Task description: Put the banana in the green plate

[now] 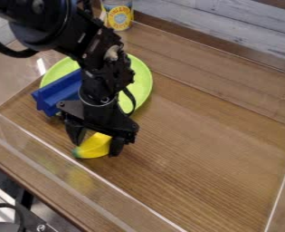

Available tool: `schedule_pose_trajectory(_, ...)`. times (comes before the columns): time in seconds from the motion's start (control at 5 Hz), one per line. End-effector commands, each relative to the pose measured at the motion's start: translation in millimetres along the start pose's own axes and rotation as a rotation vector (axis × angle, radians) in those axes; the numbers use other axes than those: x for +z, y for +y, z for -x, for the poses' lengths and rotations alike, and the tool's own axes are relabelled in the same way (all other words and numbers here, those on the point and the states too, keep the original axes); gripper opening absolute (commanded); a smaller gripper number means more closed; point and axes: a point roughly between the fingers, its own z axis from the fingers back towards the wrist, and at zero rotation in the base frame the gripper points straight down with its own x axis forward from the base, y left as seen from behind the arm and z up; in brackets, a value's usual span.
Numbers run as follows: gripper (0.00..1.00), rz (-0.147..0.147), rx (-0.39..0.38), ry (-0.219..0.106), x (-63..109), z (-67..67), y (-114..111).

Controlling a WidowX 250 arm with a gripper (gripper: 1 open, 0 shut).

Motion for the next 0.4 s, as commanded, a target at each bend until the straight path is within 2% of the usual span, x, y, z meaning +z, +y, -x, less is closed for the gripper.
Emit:
schedule_pose_trajectory(0.0,0.00,0.004,0.007,-0.019,2.9,-5.6,3.3)
schedule_pose_trajectory(0.2,0.00,0.006,-0.001,-0.003,11.5,-6.2,5.3)
